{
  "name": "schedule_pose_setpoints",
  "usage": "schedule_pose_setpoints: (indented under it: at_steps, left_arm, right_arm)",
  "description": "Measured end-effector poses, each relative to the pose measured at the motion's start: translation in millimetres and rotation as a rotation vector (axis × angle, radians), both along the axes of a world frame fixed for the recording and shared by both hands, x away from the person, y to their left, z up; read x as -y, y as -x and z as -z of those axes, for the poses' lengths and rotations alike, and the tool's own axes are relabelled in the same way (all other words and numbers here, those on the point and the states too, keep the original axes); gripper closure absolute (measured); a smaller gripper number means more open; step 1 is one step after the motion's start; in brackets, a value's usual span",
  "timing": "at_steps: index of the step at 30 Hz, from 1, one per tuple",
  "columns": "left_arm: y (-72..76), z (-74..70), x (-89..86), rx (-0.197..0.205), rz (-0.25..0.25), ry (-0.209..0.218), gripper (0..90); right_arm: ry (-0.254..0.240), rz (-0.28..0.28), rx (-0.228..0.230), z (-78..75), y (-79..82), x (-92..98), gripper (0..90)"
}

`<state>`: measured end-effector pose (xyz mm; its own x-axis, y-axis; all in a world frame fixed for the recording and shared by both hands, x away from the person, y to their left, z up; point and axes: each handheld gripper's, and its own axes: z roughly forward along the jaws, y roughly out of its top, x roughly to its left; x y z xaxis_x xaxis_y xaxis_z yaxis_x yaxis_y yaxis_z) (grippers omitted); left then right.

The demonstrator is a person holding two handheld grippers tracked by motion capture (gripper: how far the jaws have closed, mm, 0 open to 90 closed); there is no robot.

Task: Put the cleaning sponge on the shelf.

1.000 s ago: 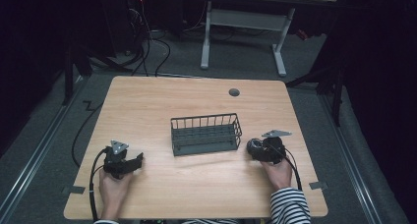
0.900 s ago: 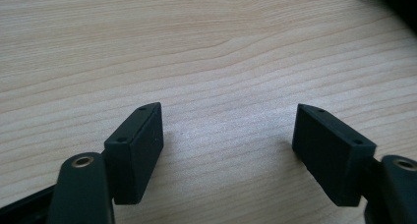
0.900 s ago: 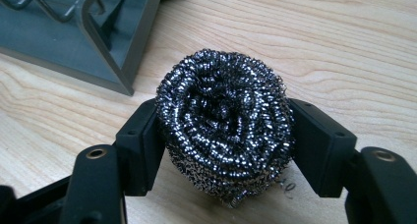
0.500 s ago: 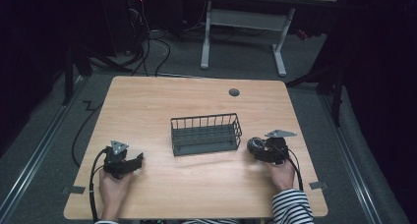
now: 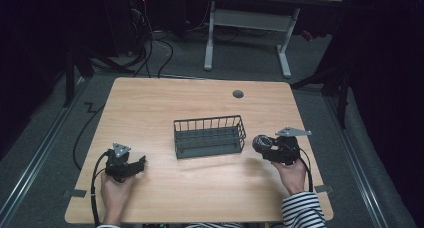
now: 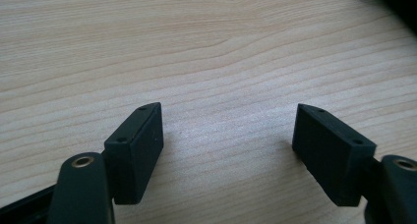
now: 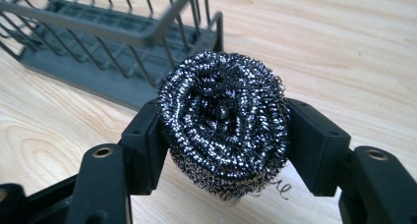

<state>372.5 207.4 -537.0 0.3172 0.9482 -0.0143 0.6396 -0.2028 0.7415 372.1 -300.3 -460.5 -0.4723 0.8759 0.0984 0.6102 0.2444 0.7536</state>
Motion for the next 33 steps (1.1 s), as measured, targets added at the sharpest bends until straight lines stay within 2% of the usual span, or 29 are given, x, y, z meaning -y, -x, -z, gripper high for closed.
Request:
schedule_pose_setpoints:
  at_steps: [3, 15, 19, 26, 33]
  left_arm:
    - [0.0, 0.0, 0.0, 0.0, 0.0, 0.001, 28.0]
    - [-0.1, 0.0, 0.1, -0.001, 0.001, 0.001, 27.6]
    - [-0.2, 0.1, 0.3, -0.001, 0.002, 0.001, 27.1]
    - [-0.3, 0.1, 0.3, -0.001, 0.002, 0.001, 27.1]
    - [-0.3, 0.1, 0.2, -0.002, 0.002, 0.002, 27.1]
  right_arm:
    - [-0.016, -0.019, 0.005, -9.6, -1.1, -1.7, 38.1]
    - [-0.017, -0.067, 0.053, -40.4, -10.7, -13.9, 38.2]
    - [-0.009, -0.092, 0.082, -53.5, -16.6, -25.8, 38.2]
    - [-0.005, -0.128, 0.08, -59.5, -29.1, -45.9, 38.1]
    - [-0.007, -0.165, 0.05, -57.2, -43.1, -65.1, 38.1]
